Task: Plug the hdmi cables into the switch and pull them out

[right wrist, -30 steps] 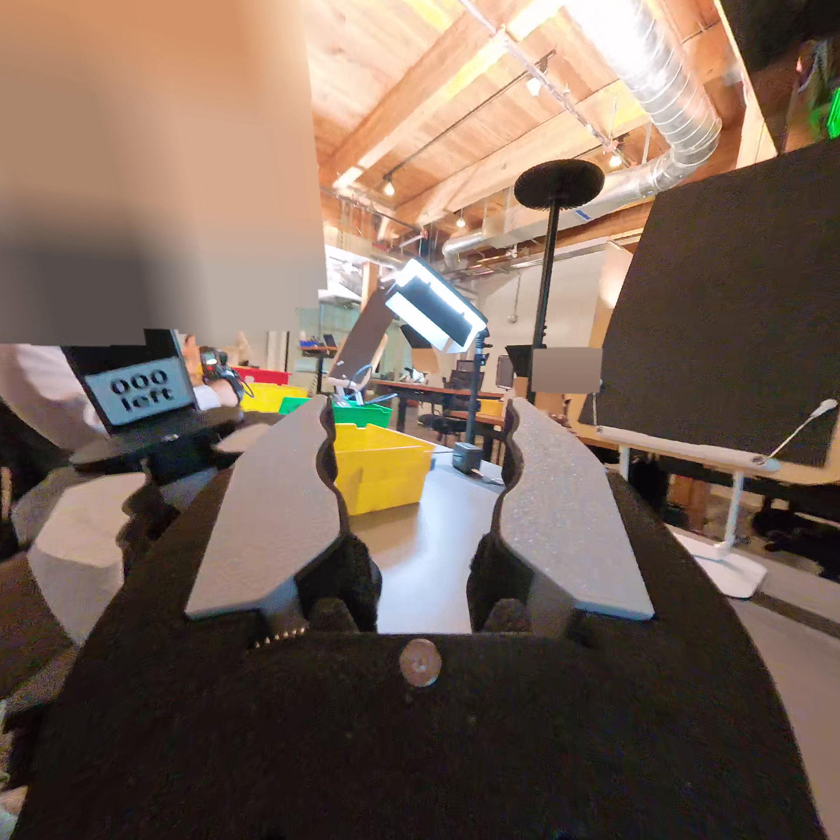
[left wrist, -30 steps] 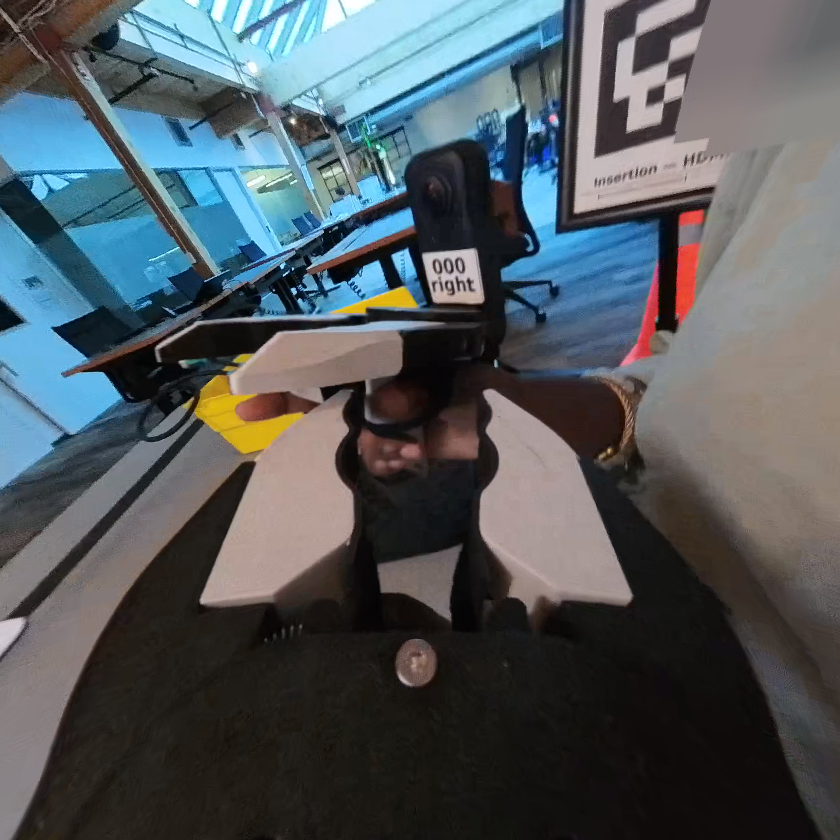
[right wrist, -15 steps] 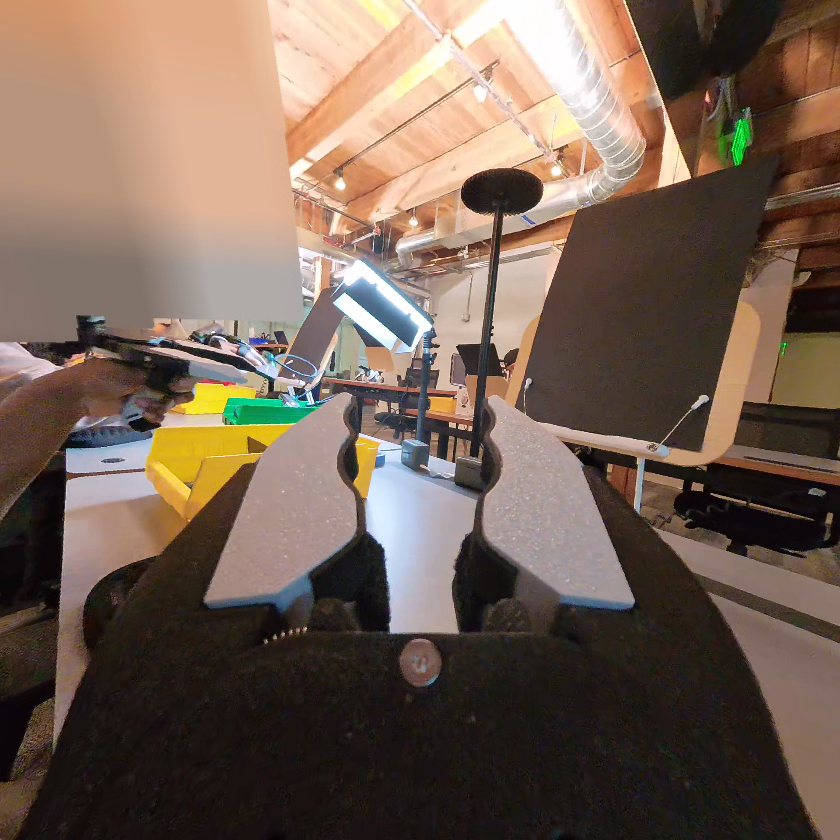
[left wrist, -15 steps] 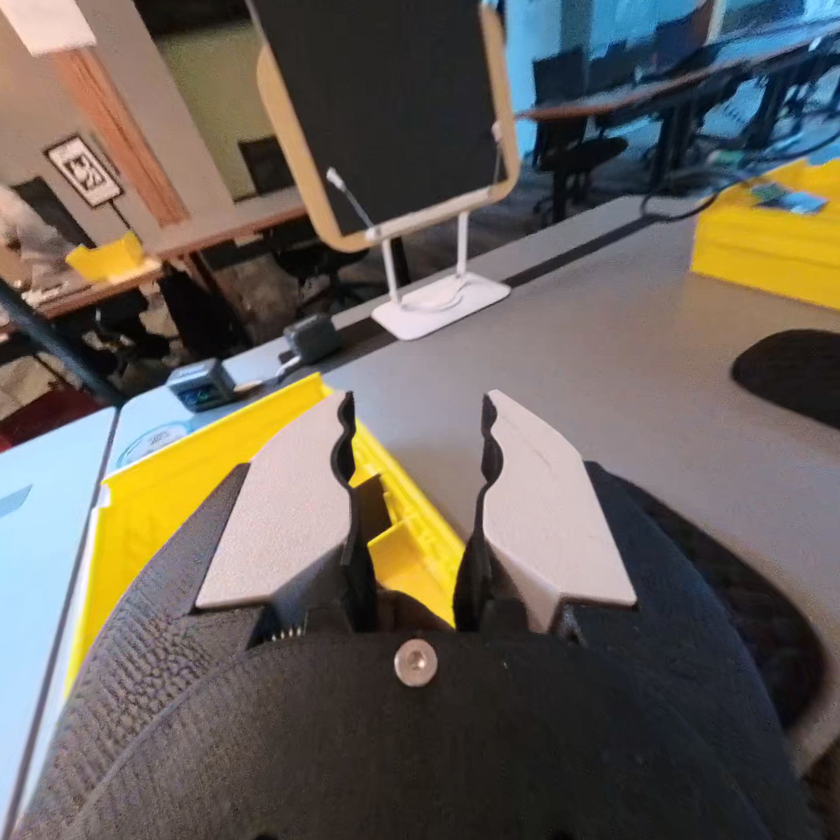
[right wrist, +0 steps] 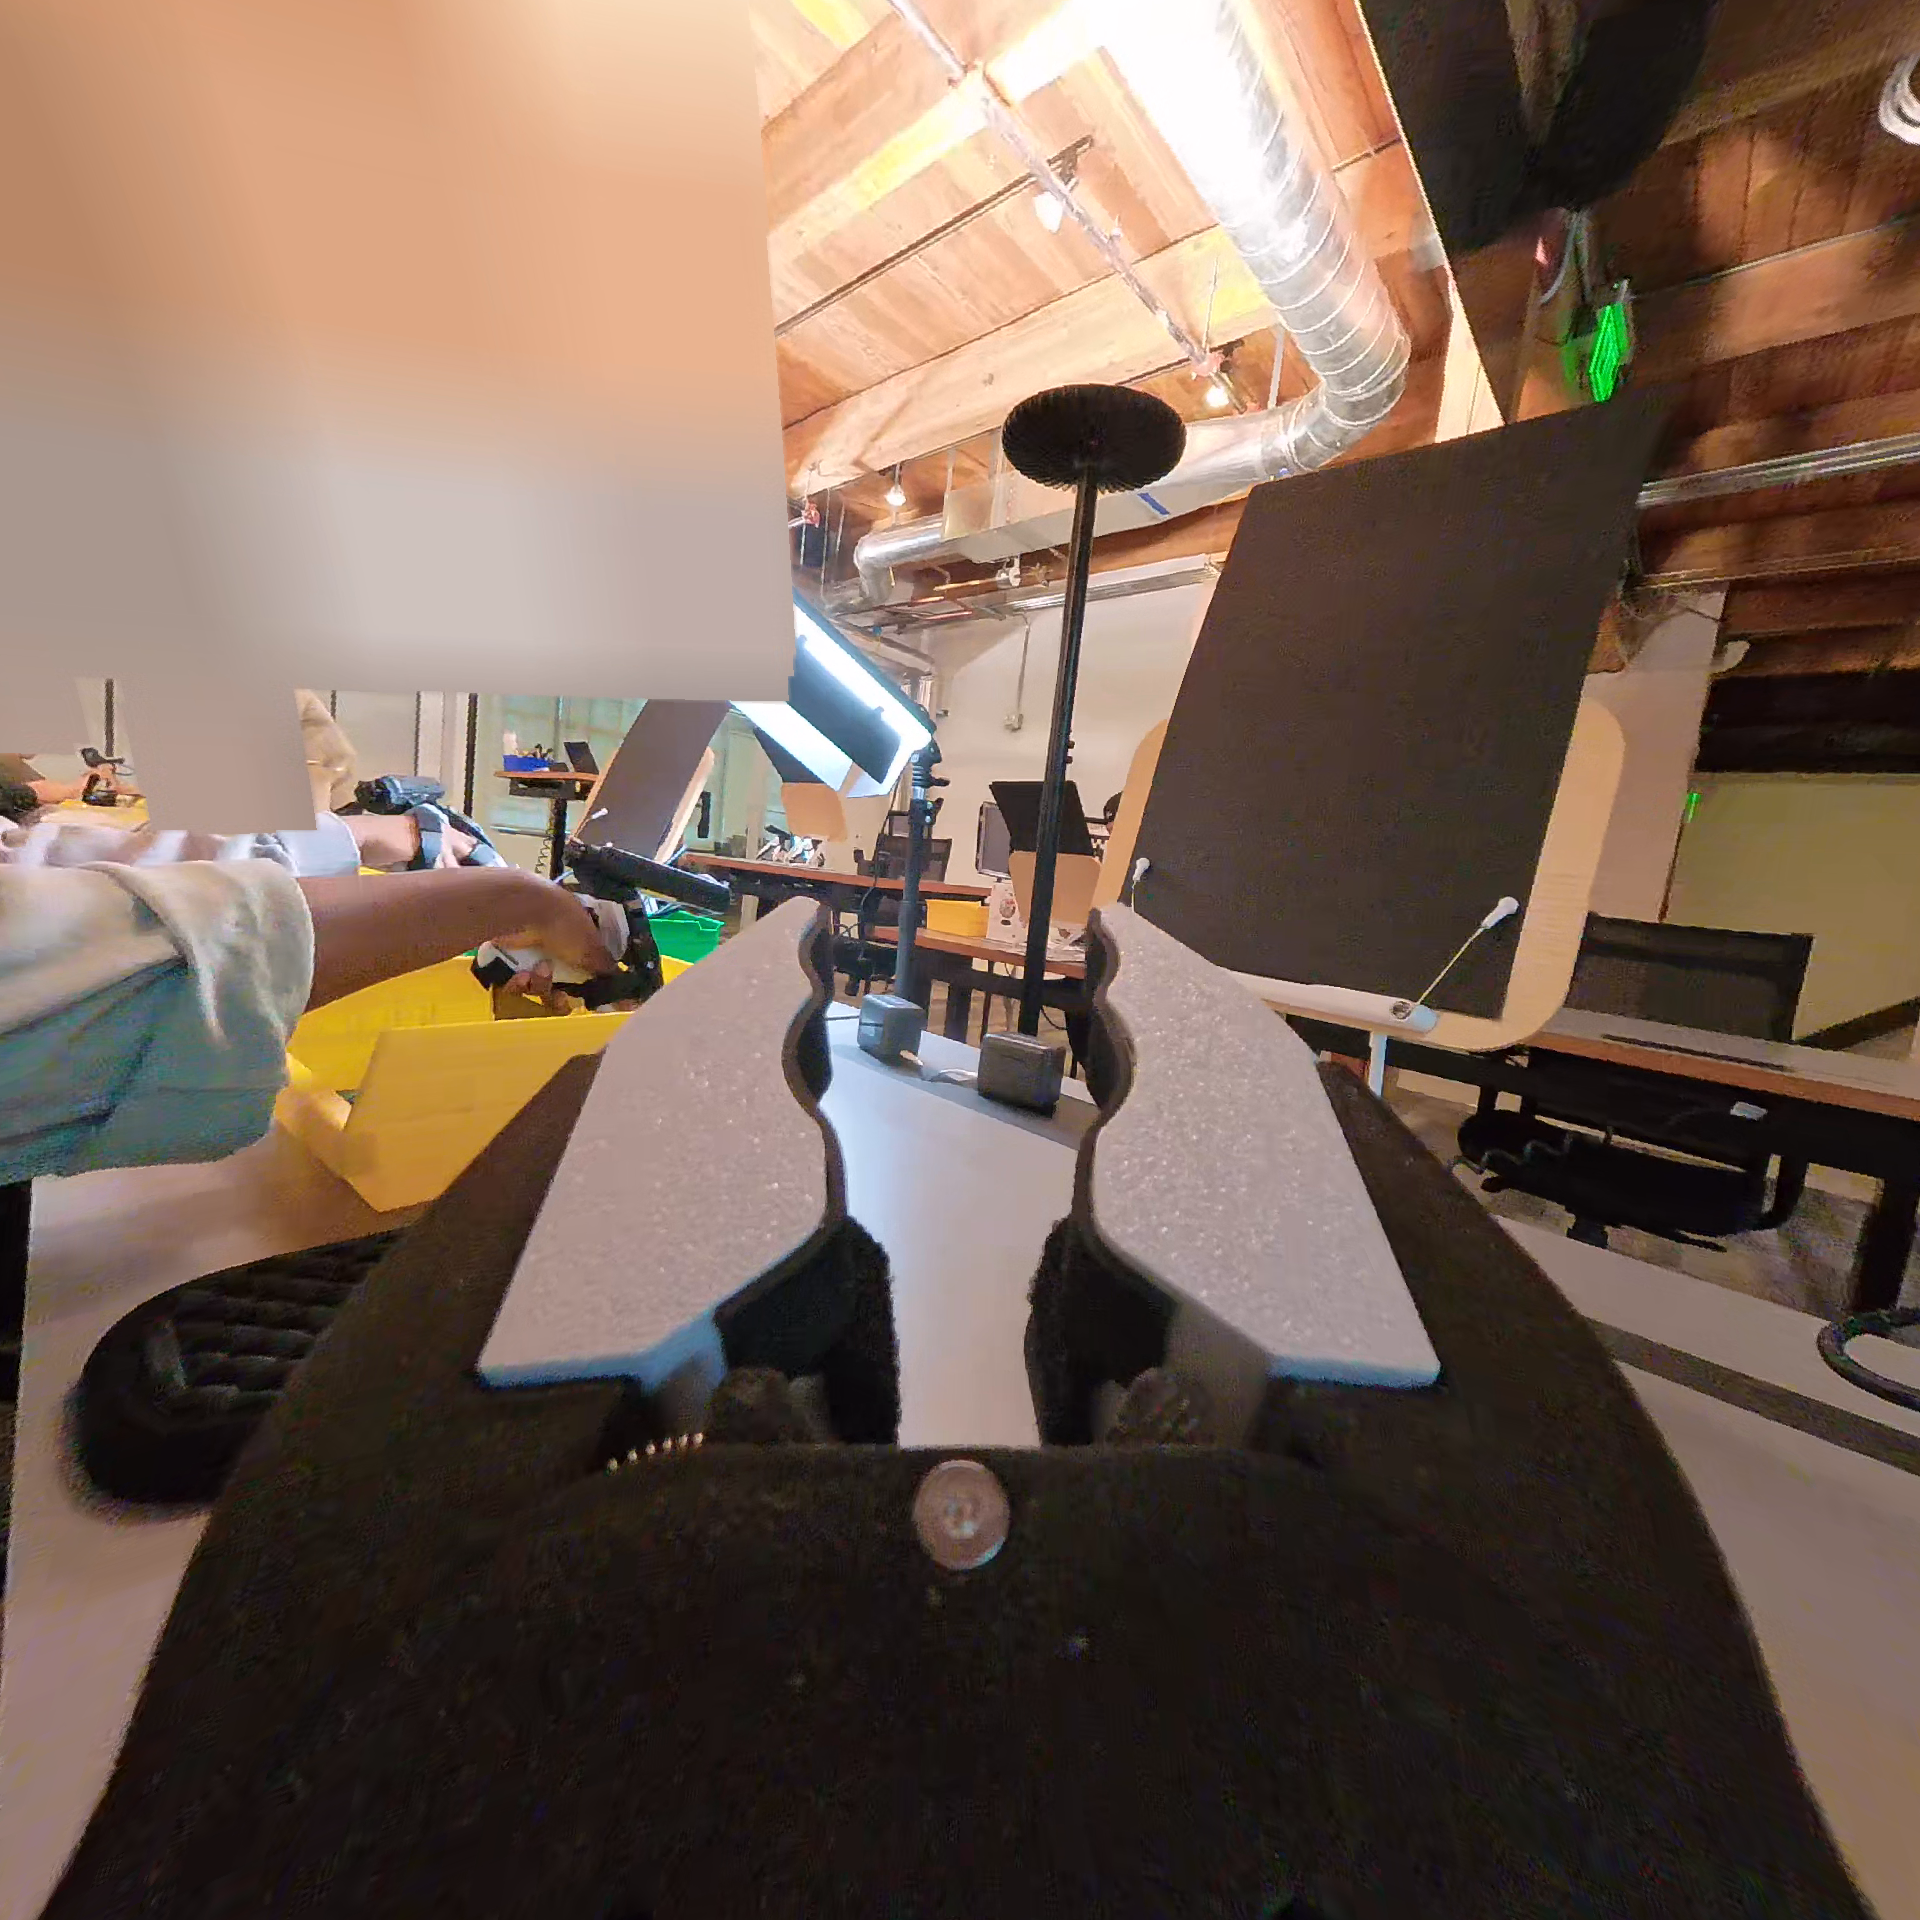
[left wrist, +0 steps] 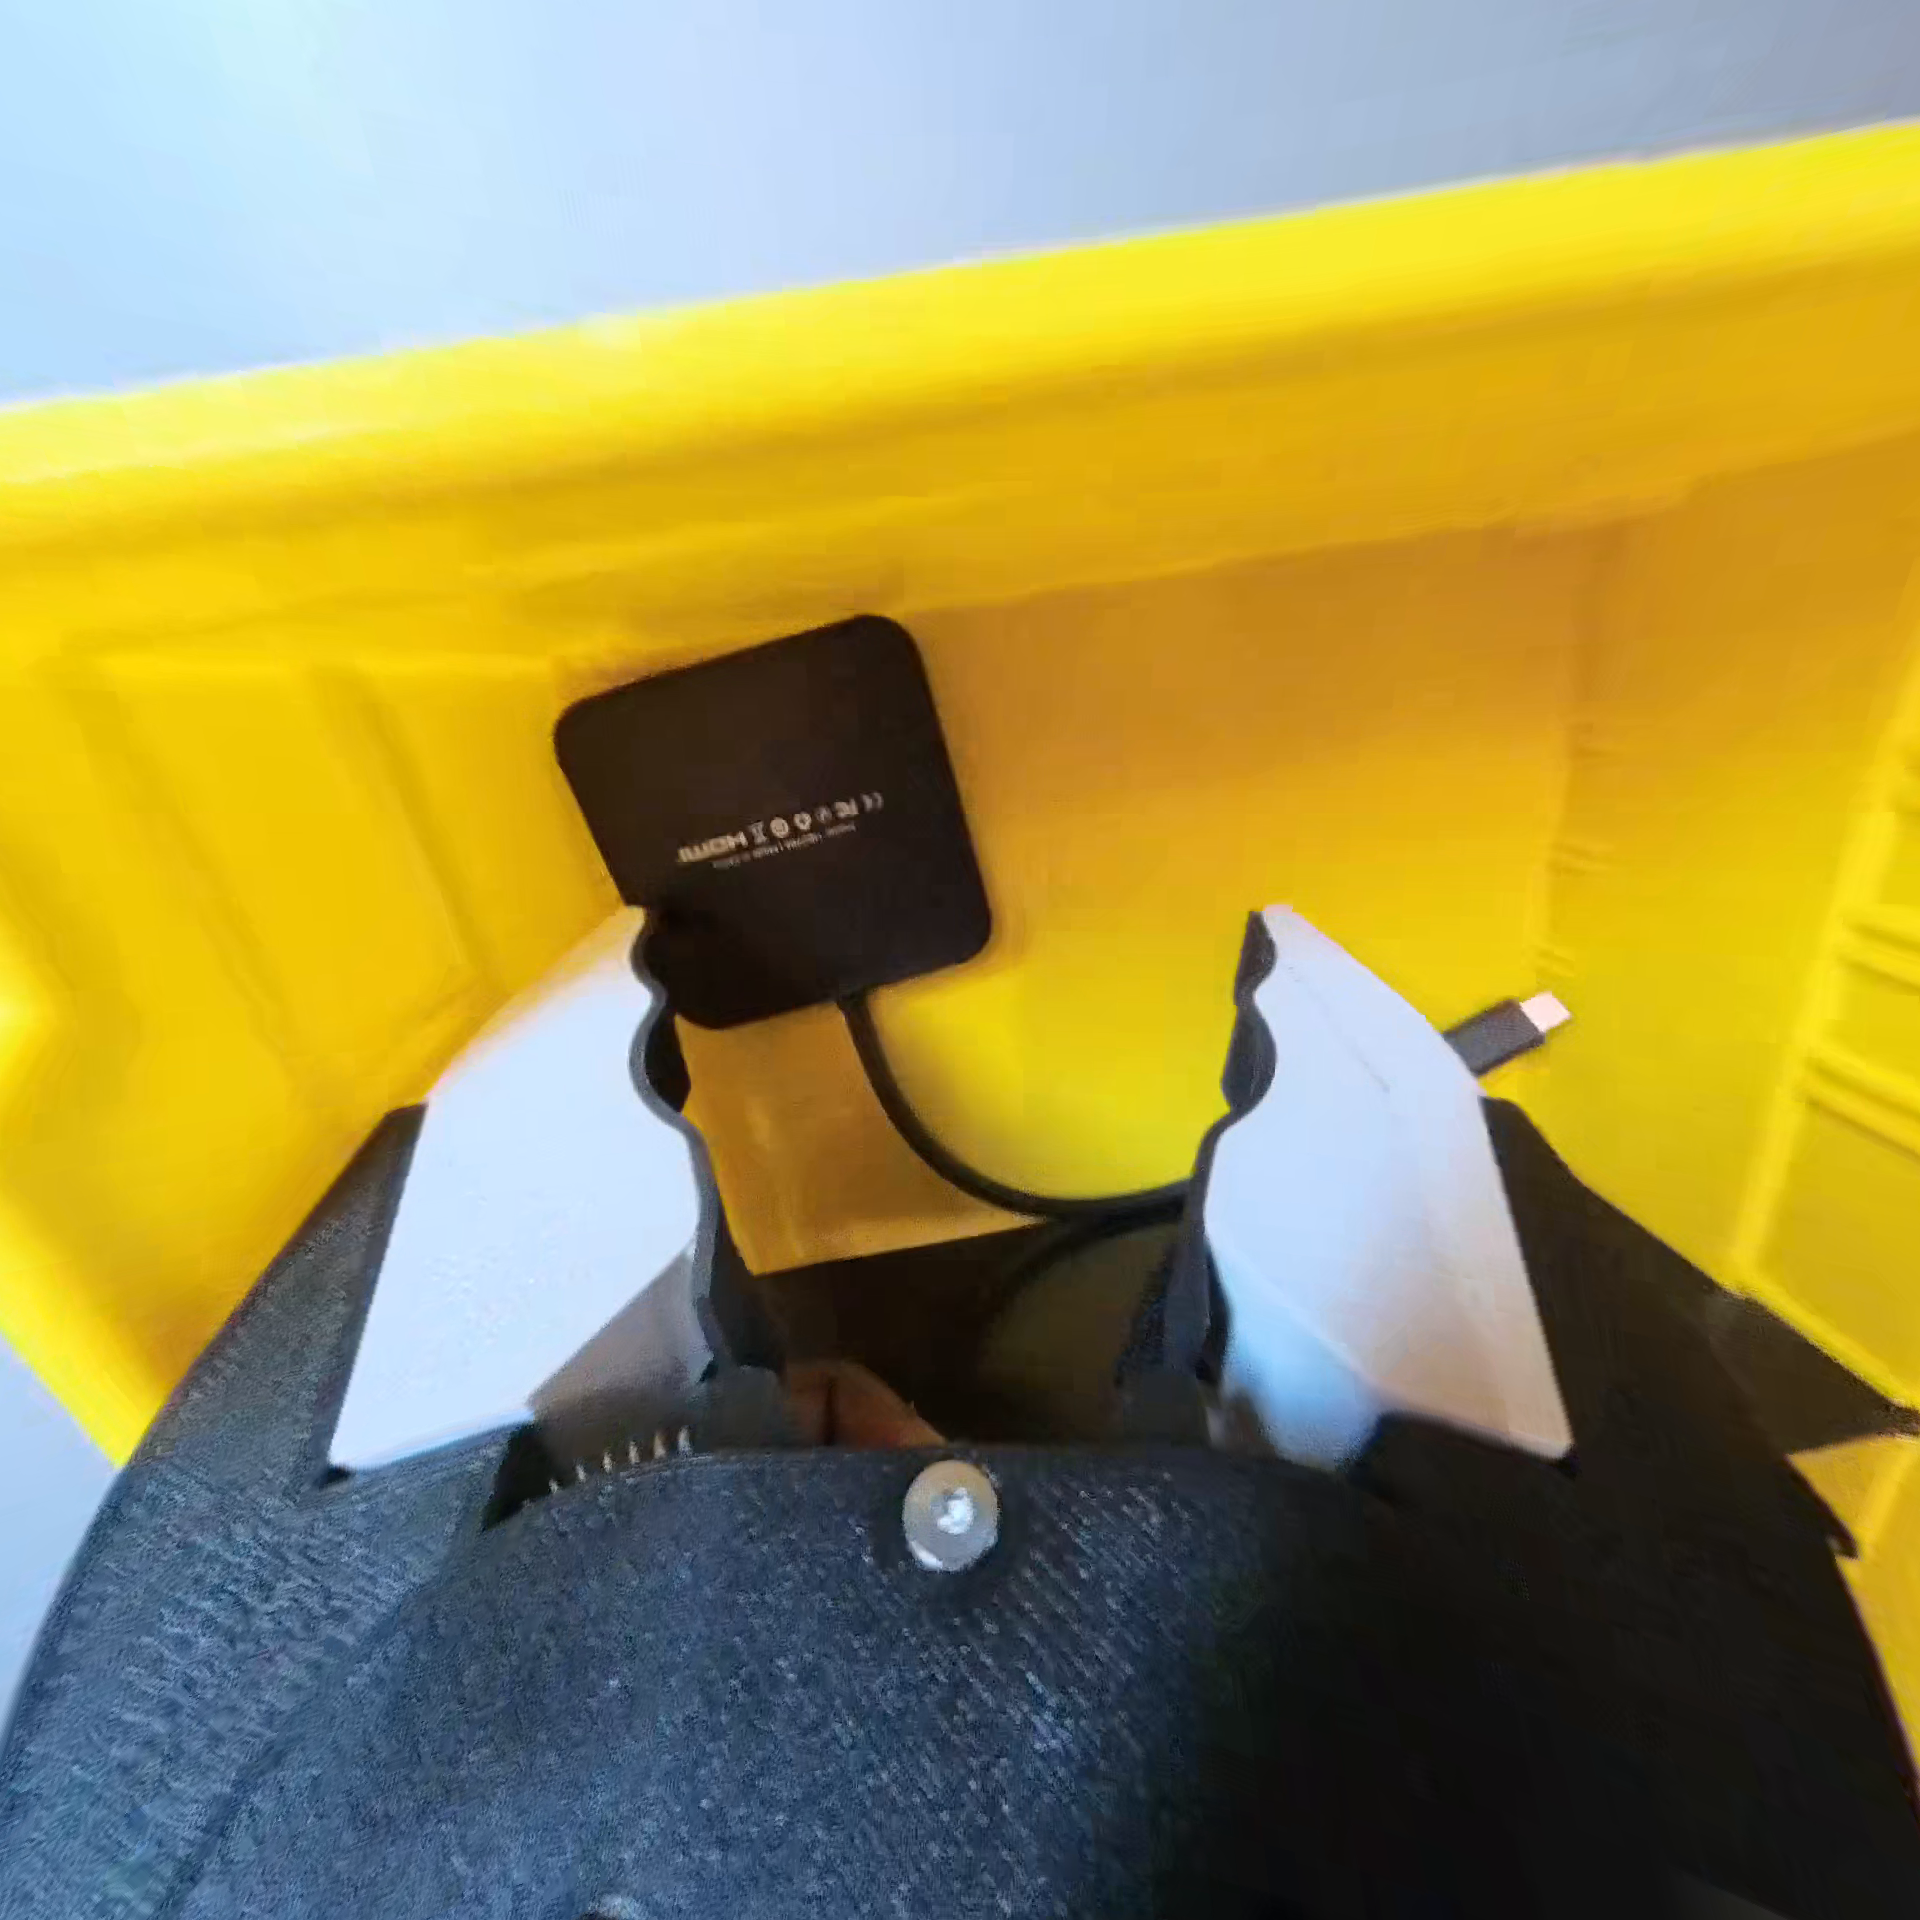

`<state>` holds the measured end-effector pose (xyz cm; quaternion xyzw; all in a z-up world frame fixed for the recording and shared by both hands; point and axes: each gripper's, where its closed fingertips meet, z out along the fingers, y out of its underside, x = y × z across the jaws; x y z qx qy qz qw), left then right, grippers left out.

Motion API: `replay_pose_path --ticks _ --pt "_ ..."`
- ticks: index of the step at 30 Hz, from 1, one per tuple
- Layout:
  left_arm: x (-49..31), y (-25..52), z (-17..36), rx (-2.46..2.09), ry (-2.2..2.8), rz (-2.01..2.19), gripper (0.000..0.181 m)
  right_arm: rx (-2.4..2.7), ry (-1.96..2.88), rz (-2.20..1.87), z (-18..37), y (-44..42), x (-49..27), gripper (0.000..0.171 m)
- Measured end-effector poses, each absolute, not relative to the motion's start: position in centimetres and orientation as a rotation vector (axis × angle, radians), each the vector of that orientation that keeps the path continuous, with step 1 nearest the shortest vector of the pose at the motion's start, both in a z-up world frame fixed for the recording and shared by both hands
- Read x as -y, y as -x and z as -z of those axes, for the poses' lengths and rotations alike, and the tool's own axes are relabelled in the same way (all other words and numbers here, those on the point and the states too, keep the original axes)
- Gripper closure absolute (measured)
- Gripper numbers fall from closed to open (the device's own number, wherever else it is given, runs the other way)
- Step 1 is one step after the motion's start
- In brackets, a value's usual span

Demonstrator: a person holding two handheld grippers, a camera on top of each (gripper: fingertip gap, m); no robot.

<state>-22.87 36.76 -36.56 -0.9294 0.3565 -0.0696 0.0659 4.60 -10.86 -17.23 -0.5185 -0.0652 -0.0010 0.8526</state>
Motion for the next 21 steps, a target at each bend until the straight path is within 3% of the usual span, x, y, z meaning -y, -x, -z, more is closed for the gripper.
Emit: replay_pose_path --ticks 4,8,15,21 --pt "-37.2 22.9 36.9 -1.056 2.806 0.138 0.084 0.13 1.095 0.012 17.5 -5.0 10.8 0.126" --pt "-33.6 20.5 35.6 -1.267 2.804 0.346 0.114 0.127 1.094 0.014 17.6 -5.1 10.8 0.126" --pt "-37.2 24.2 36.1 -1.125 2.768 -0.142 0.091 0.141 1.085 0.041 17.2 -4.8 11.1 0.127" --pt "-36.4 23.9 37.8 -1.123 2.844 -0.068 0.075 0.146 1.08 0.052 17.3 -4.9 11.2 0.128"
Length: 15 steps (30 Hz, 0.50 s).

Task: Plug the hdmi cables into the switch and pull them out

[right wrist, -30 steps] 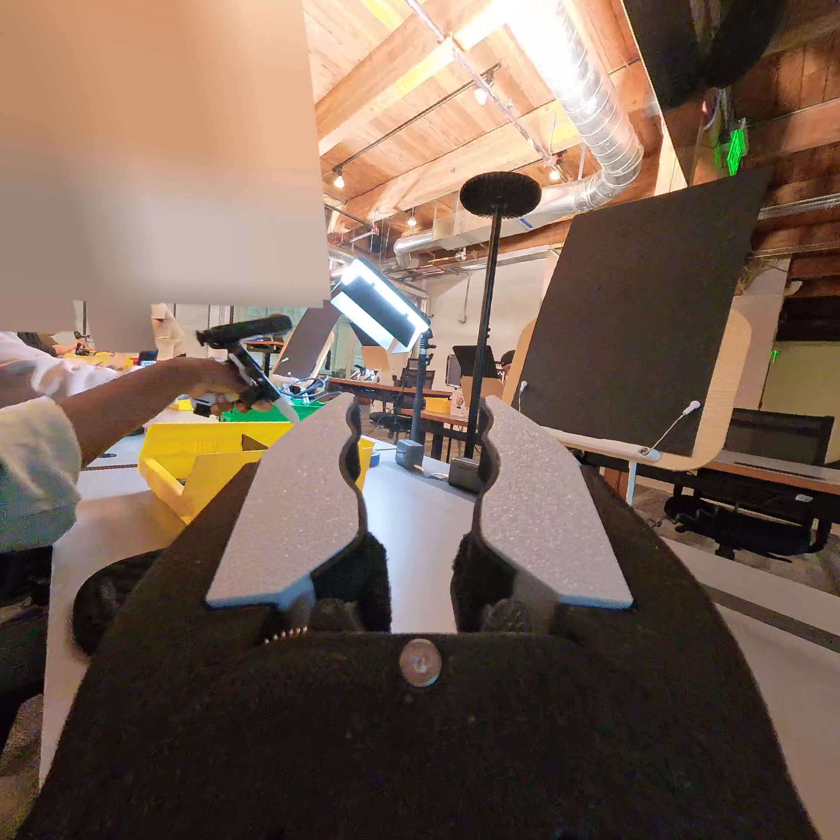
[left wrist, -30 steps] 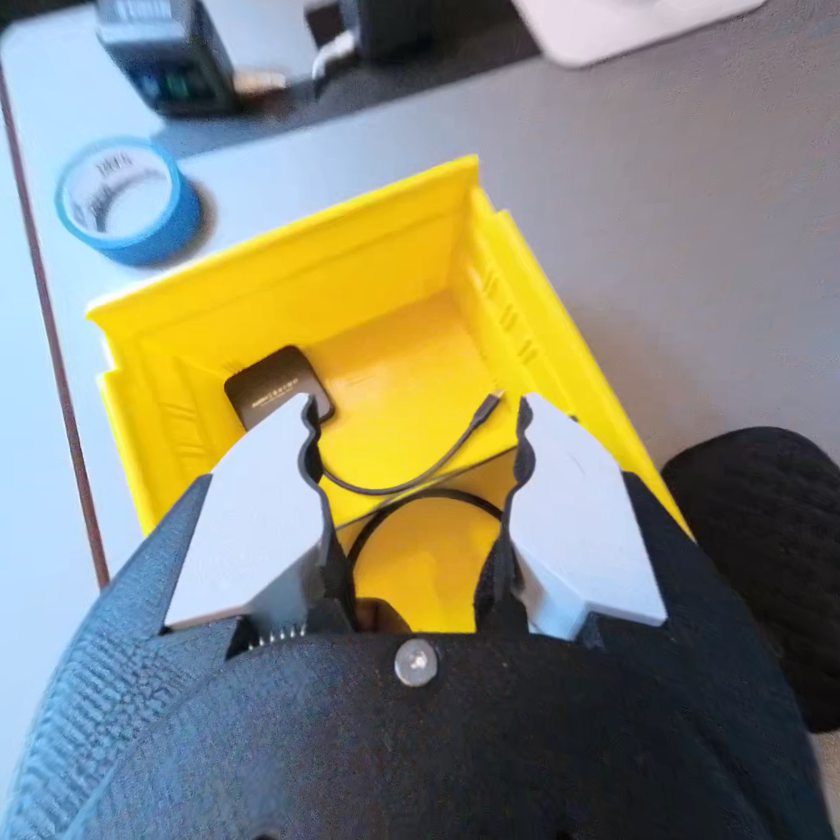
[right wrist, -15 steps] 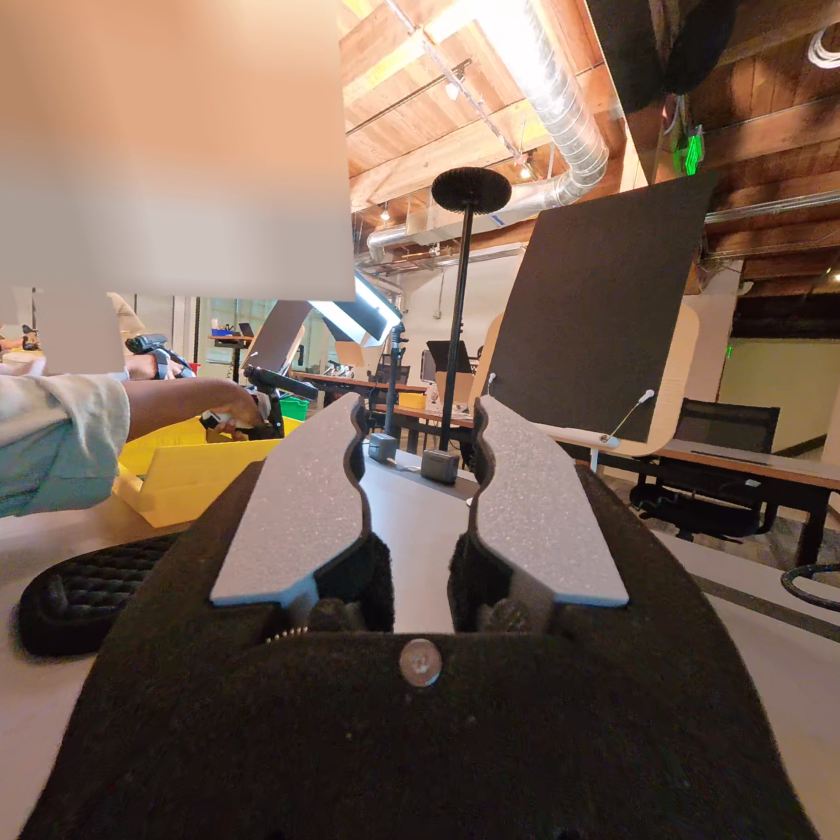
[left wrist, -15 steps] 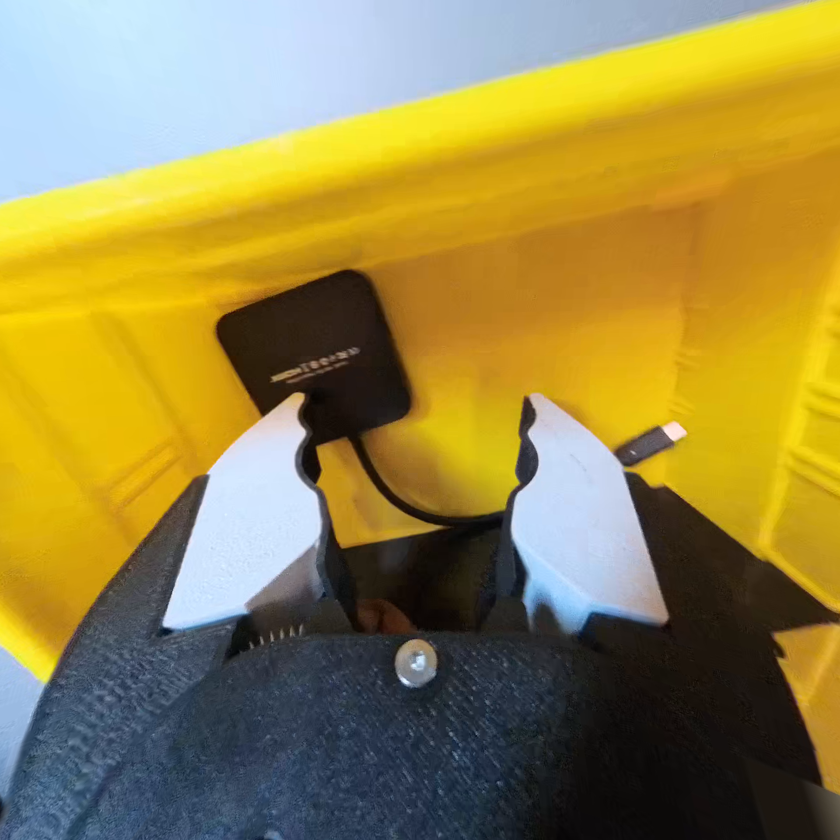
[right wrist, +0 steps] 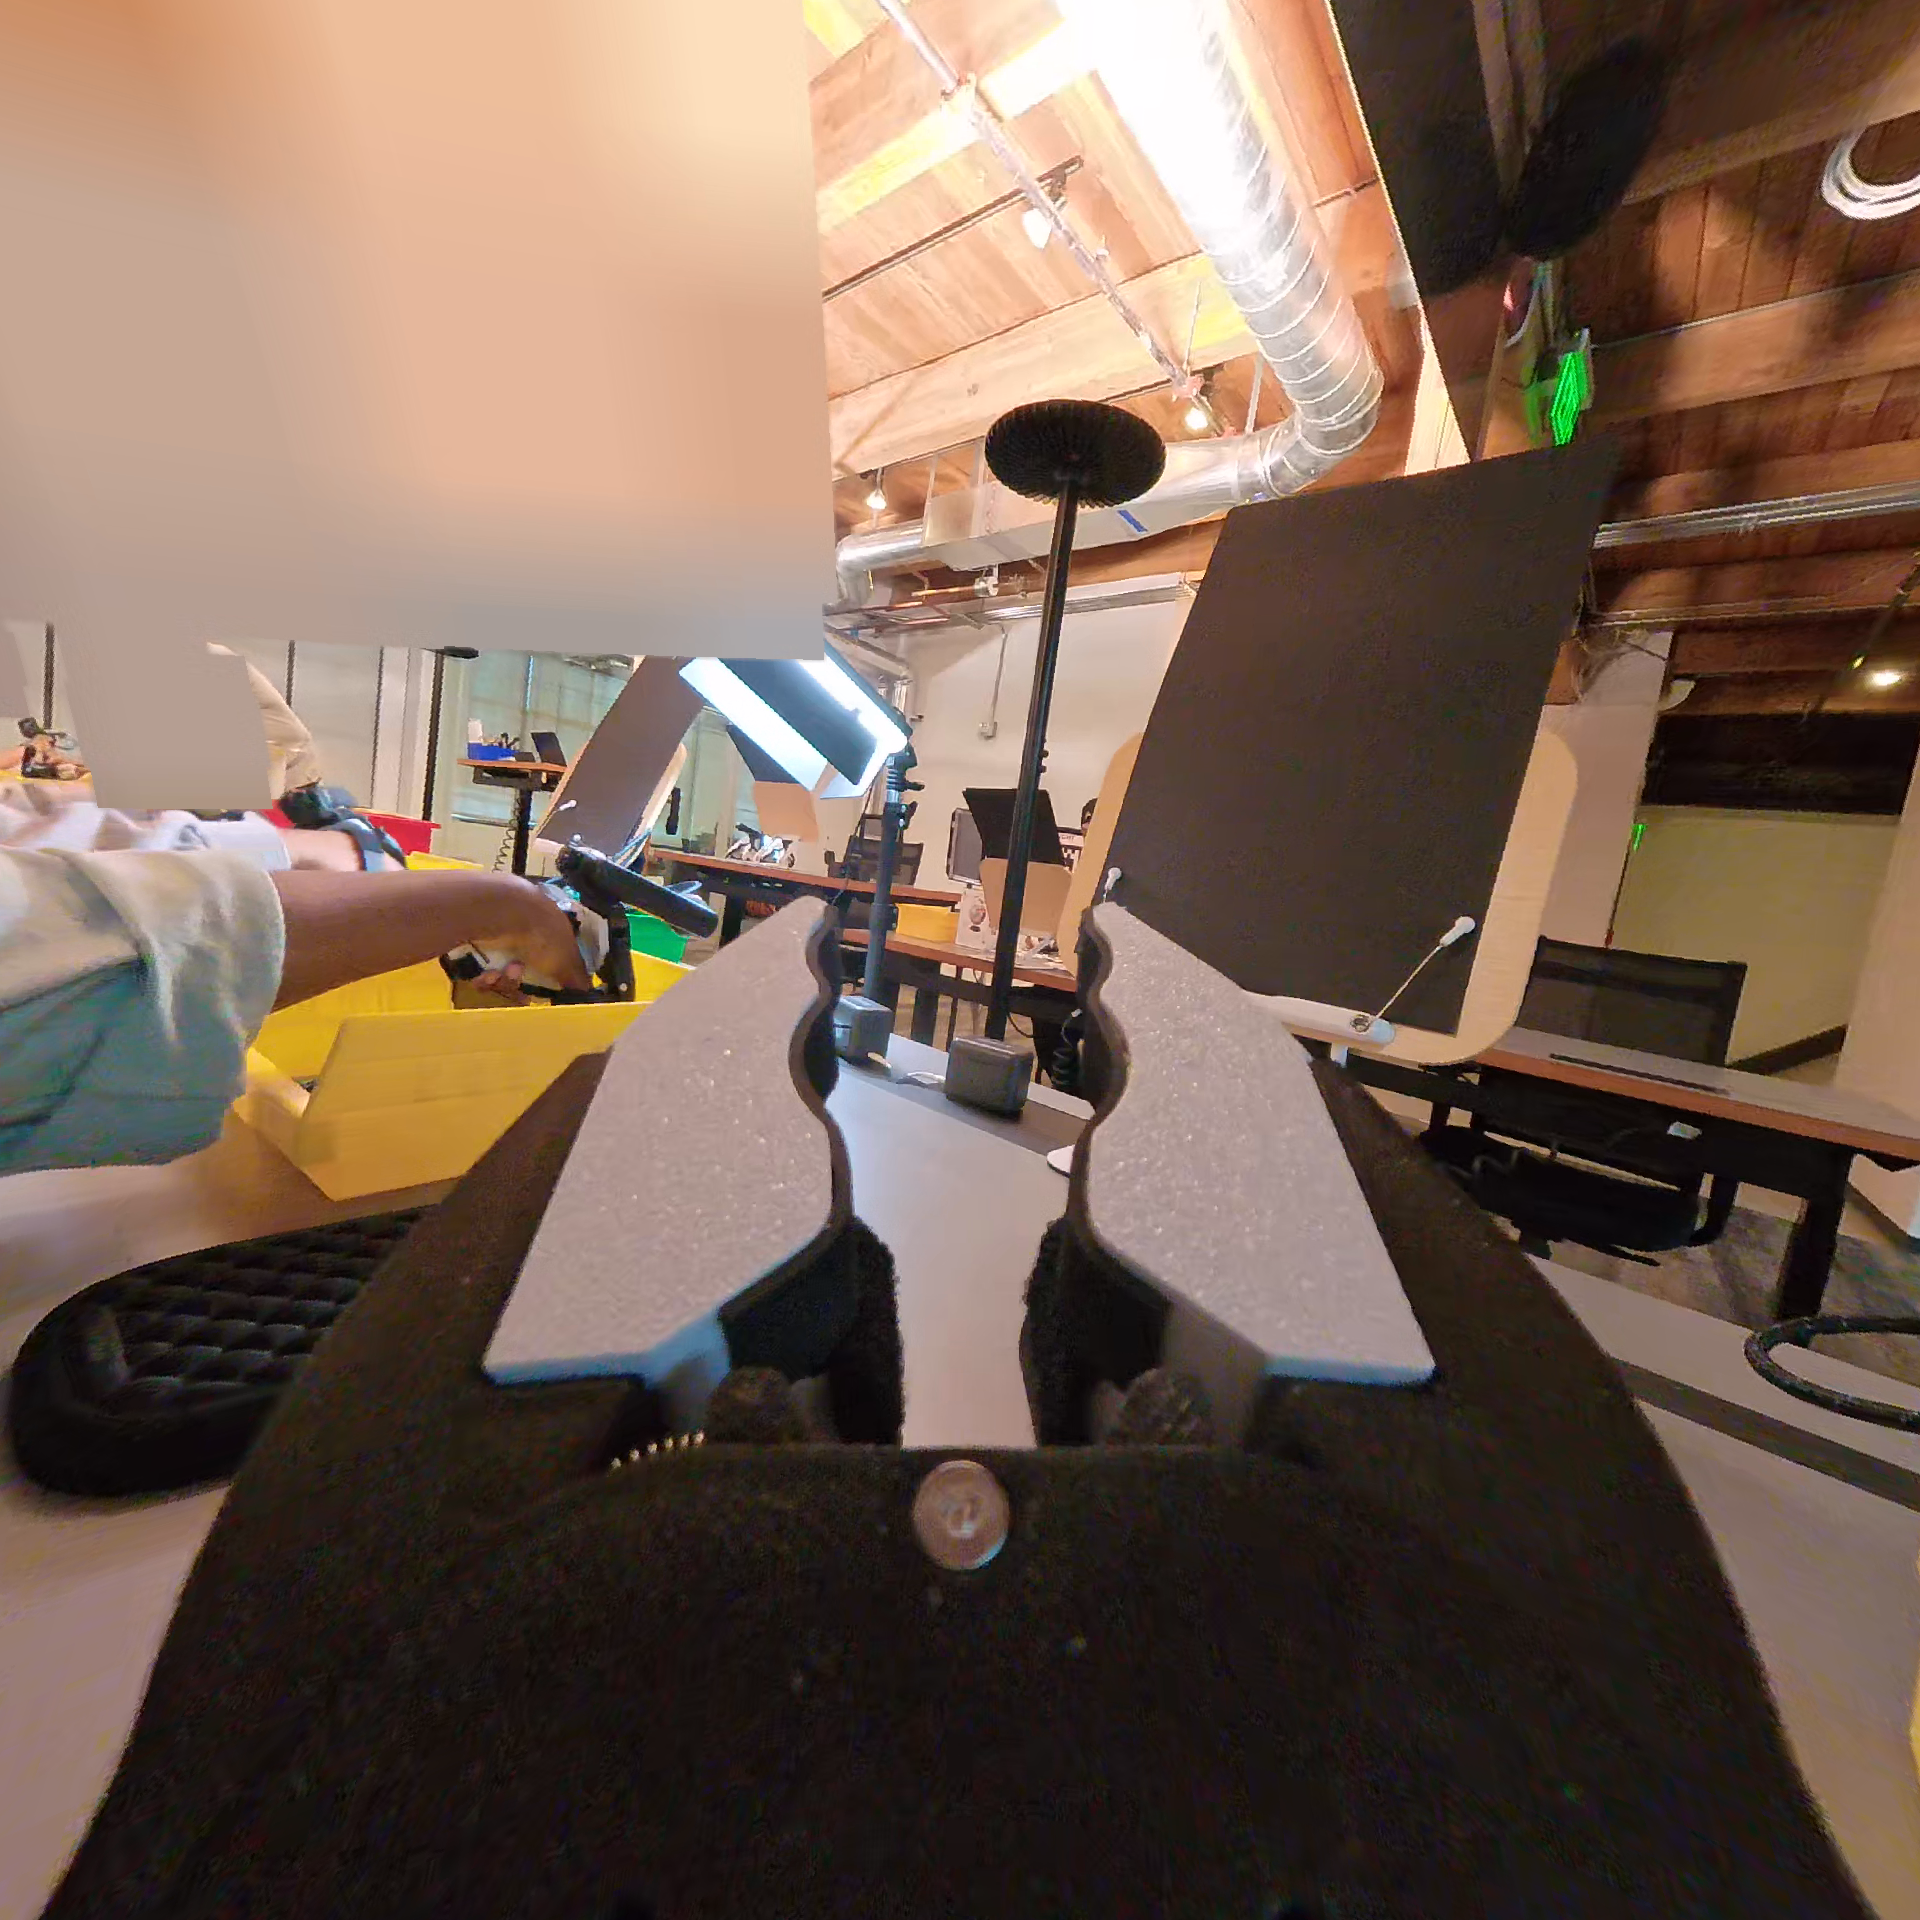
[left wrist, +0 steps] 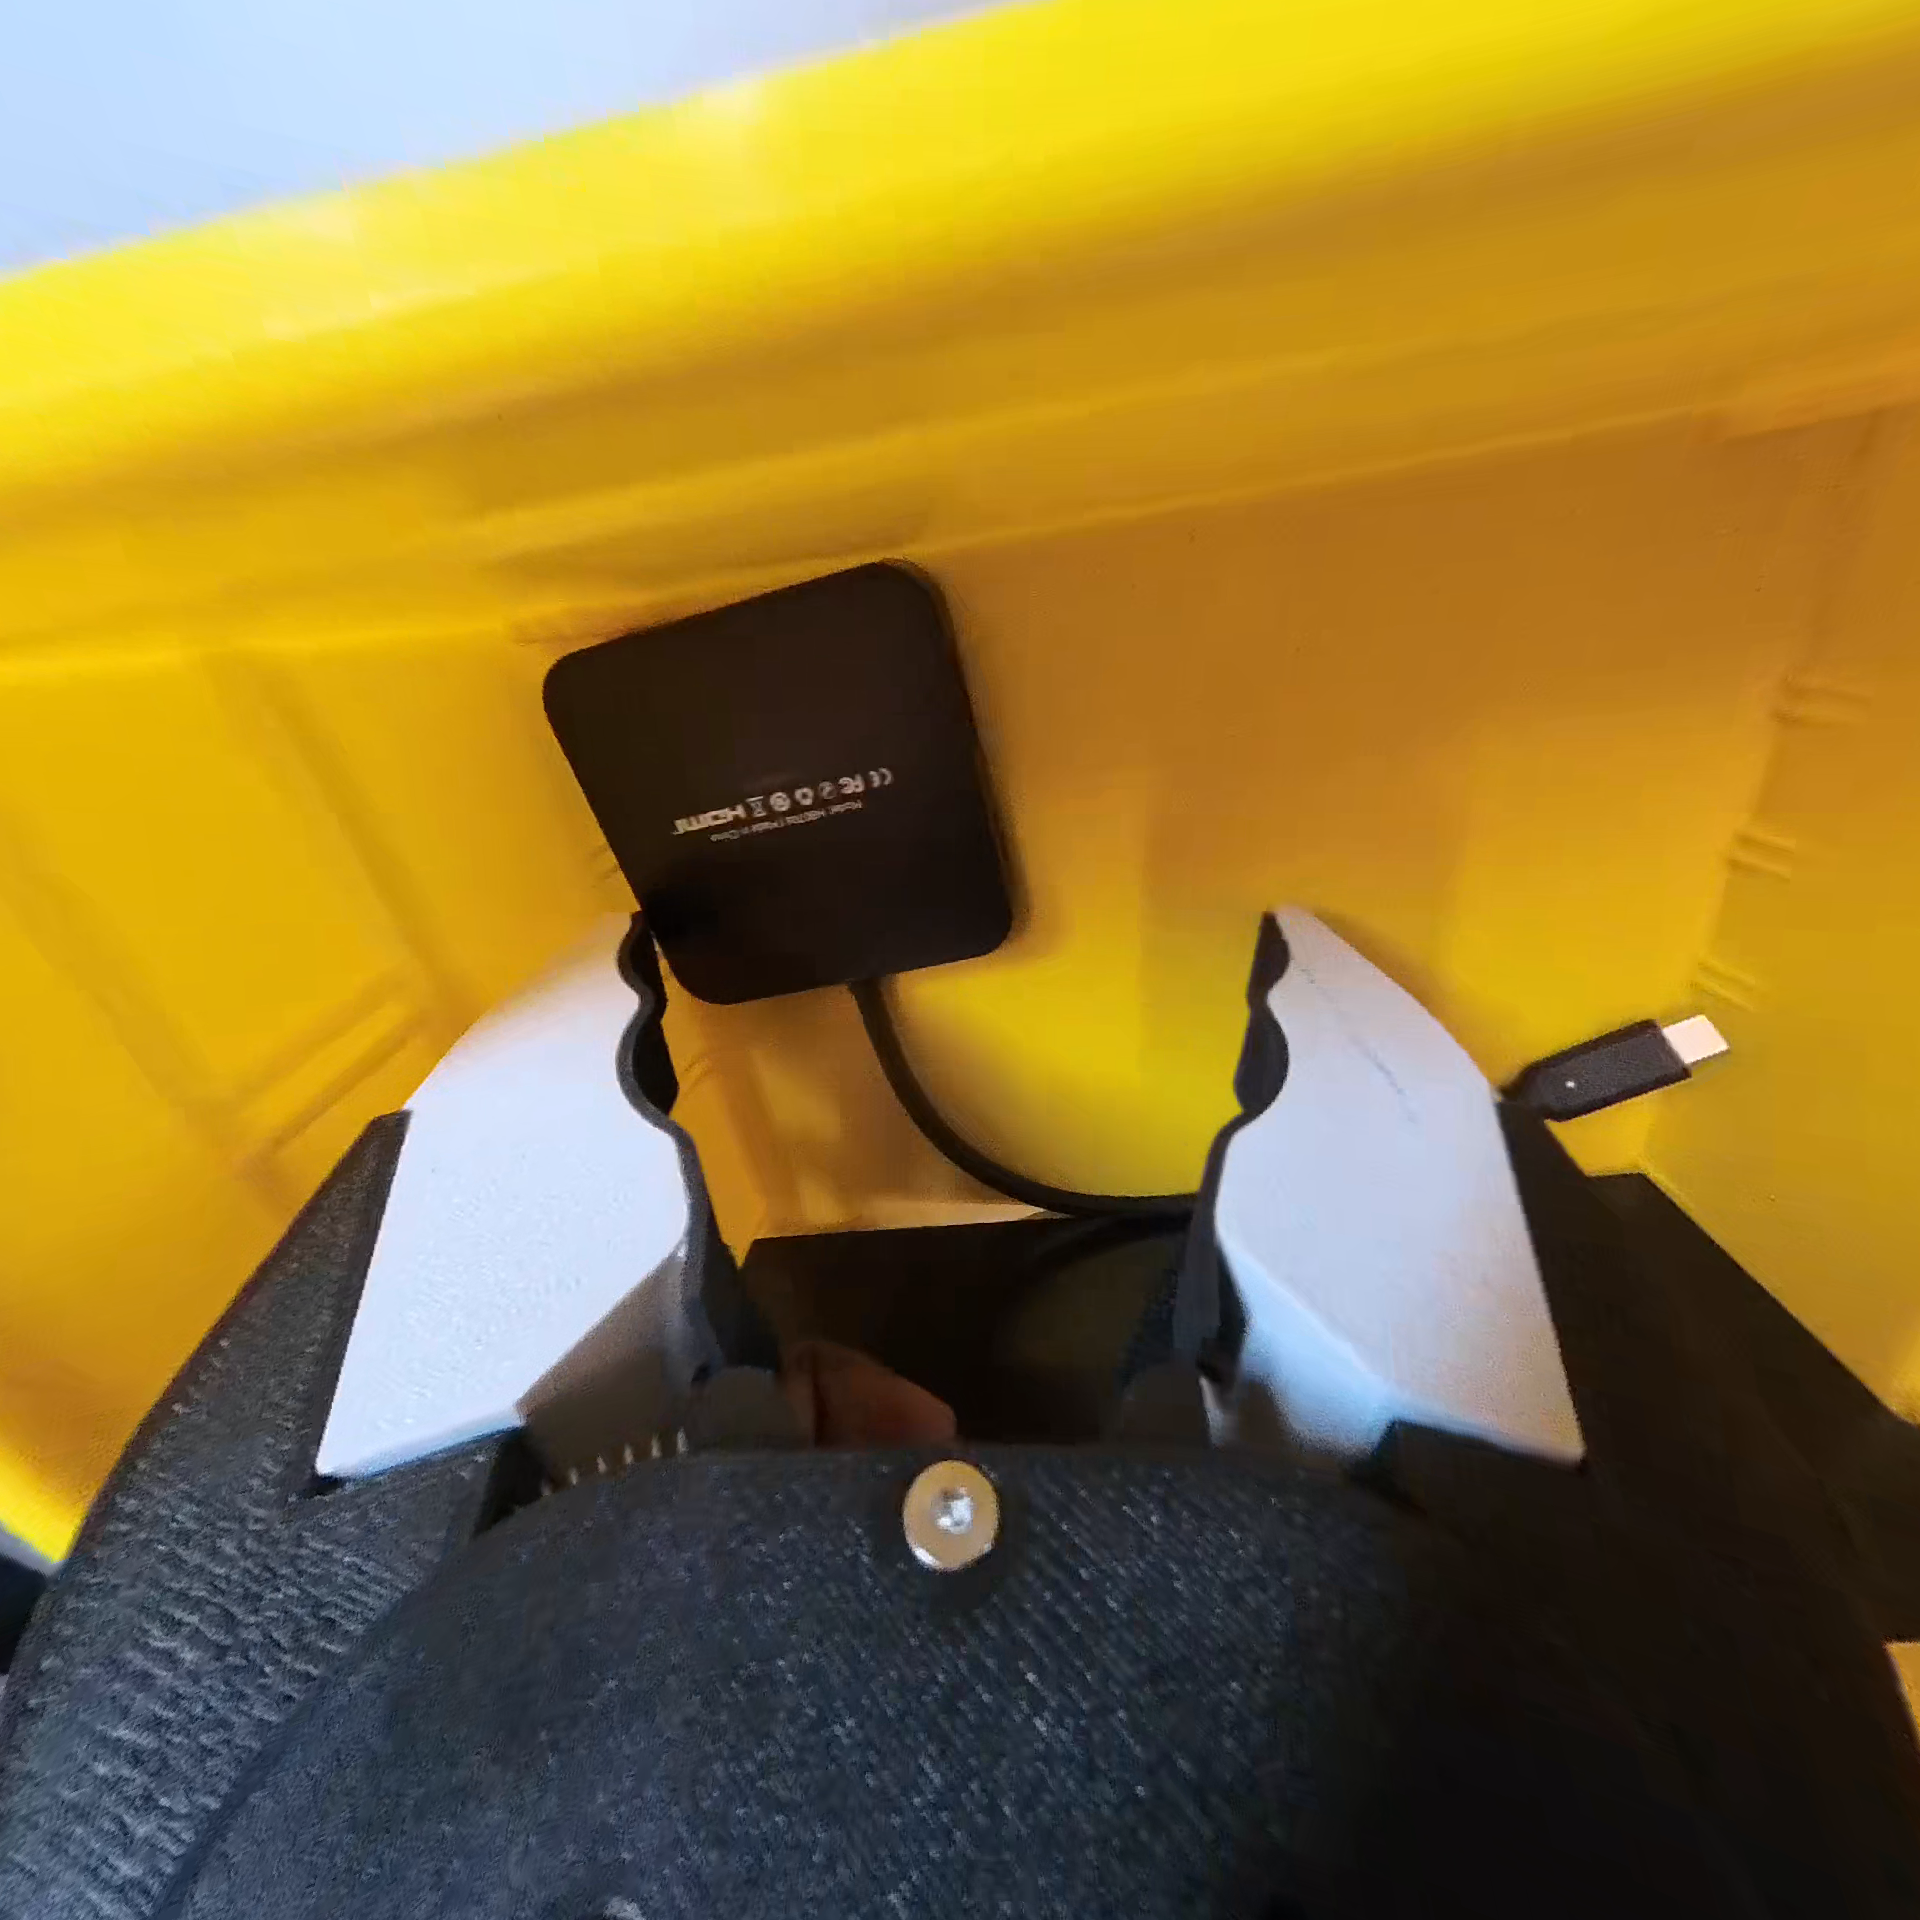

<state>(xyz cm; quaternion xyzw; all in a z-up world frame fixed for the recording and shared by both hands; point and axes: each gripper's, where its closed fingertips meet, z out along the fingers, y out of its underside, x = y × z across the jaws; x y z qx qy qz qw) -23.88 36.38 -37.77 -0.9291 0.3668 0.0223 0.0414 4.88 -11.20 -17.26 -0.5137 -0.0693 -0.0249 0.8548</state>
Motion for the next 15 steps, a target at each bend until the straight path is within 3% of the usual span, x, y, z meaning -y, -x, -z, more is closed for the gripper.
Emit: replay_pose_path --ticks 2,4,9,11,15 --pt "-35.8 23.7 38.0 -1.174 2.842 -0.059 0.064 0.143 1.074 0.046 17.3 -4.9 11.2 0.128" --pt "-35.6 23.7 38.0 -1.183 2.839 -0.052 0.066 0.14 1.071 0.043 17.4 -4.9 11.3 0.128" --pt "-35.9 22.5 37.1 -1.158 2.756 0.122 0.097 0.136 1.066 0.052 17.2 -5.2 11.5 0.128" --pt "-35.9 22.5 37.1 -1.118 2.776 0.169 0.096 0.131 1.067 0.057 17.3 -5.4 11.5 0.129" --pt "-35.3 23.3 38.0 -1.205 2.836 0.07 0.078 0.122 1.07 0.04 17.5 -5.6 11.3 0.129"
